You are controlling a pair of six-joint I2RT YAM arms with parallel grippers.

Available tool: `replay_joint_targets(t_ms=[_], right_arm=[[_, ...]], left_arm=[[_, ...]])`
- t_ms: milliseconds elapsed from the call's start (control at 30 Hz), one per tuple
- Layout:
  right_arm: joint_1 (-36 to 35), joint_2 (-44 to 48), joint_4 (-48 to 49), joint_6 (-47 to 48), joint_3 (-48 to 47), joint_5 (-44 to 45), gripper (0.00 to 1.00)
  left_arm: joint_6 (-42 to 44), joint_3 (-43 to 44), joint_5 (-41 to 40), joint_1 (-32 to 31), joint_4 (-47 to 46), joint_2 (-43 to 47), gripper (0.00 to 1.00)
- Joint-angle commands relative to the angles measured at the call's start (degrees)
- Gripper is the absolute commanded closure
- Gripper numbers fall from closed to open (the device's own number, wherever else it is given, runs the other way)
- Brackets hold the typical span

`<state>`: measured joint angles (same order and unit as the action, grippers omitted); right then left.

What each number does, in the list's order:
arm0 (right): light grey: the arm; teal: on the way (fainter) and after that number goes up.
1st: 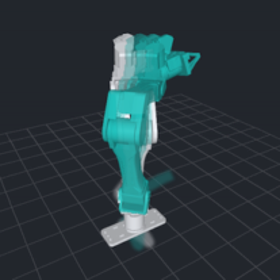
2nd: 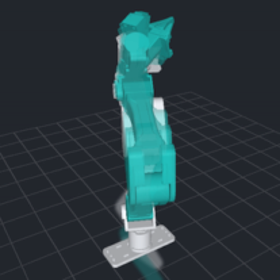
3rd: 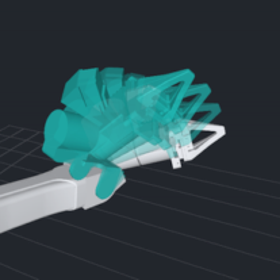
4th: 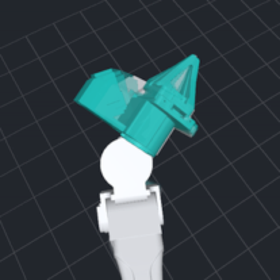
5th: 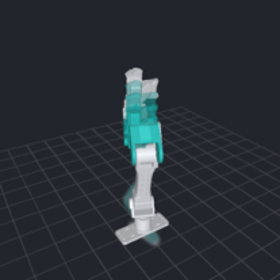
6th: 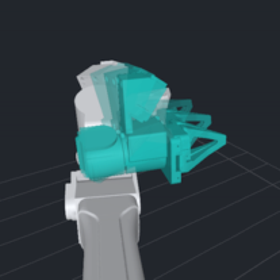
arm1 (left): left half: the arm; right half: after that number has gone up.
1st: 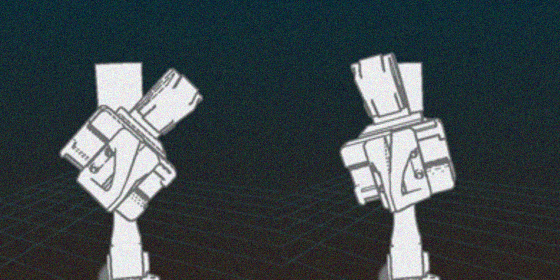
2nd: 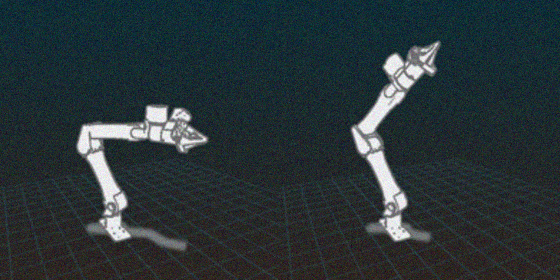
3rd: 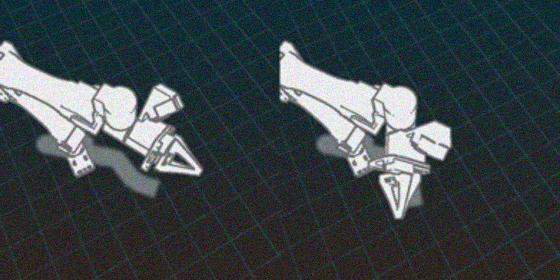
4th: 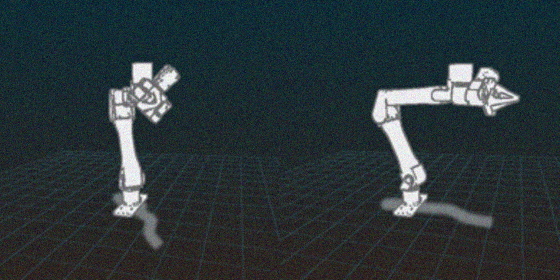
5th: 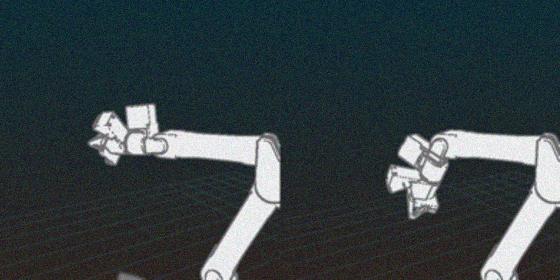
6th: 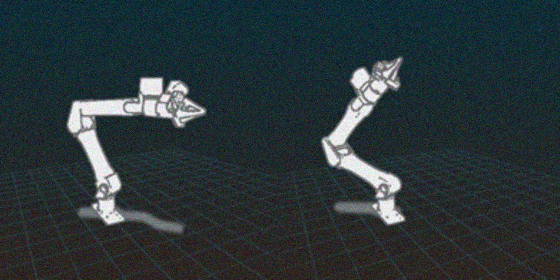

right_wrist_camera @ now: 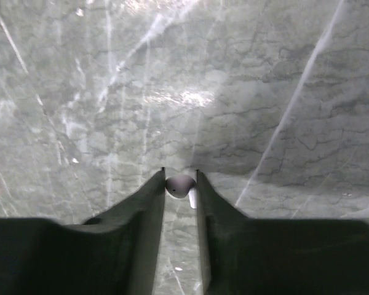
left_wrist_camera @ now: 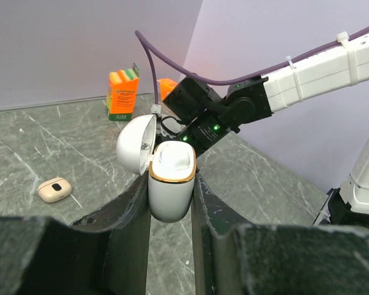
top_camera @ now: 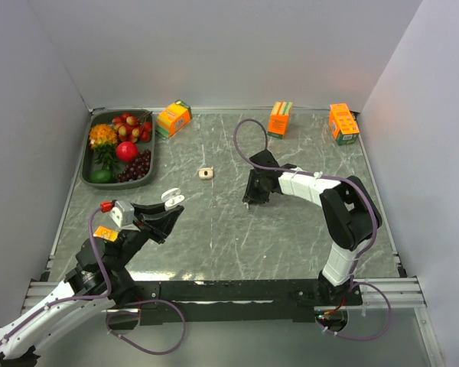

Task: Insert the wireless bluetooth earbuds into the charging case
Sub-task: Adjust the earbud at the center of the board.

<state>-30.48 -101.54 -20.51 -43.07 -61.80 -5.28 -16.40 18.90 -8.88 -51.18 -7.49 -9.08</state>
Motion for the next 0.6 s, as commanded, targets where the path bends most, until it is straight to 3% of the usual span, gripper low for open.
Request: replay_joint_targets(t_ms=[0,100,333,567], right_arm=[[0.0,-0.4,-1.1,-1.7,-2.5,2.4,0.6],[0.0,-0.6,-1.8,-1.5,-2.5,3.0,0.53],[-0.5,1.1,-3.8,1.1,-3.4,7.9,0.48],[-2.8,2.8,-9.4,11.8,-10.3,14.9,0.46]], left_arm=[[-0.7,1.2,-0.4,0.0,-2.4,0.6,0.99],[-0.7,1.1,-0.3,0.0,-2.7,0.4,0.99],[-1.0,1.3,-0.2,-0.1,-2.6,0.3,0.99],[-1.1,1.2,0.3,-0.1,-3.1,-0.4,0.99]])
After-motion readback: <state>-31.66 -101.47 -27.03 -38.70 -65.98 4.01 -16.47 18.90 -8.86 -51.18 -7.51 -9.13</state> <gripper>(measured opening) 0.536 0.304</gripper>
